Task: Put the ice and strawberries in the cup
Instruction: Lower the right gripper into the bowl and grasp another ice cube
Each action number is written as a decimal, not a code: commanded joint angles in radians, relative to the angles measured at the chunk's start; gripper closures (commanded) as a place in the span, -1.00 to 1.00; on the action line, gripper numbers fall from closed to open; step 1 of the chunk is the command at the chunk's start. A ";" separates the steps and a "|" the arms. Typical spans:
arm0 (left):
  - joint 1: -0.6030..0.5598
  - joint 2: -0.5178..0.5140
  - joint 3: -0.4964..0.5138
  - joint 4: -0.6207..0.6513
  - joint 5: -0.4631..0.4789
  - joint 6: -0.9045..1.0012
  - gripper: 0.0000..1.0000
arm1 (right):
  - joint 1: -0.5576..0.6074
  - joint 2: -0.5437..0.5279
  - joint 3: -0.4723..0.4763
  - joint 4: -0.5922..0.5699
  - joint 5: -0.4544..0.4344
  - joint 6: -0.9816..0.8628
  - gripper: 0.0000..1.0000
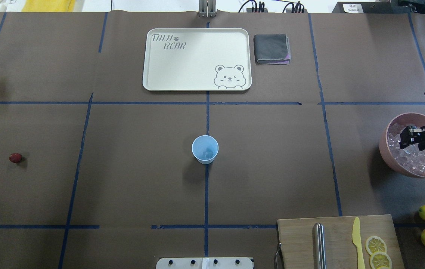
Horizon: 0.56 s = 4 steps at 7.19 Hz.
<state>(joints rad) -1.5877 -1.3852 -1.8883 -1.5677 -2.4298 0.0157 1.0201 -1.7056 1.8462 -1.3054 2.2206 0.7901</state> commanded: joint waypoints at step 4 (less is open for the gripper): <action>0.000 0.000 -0.006 0.003 -0.026 0.000 -1.00 | 0.000 -0.003 0.005 0.000 0.005 0.004 -0.15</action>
<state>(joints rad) -1.5877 -1.3852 -1.8906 -1.5660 -2.4513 0.0154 1.0201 -1.7075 1.8497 -1.3054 2.2236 0.7945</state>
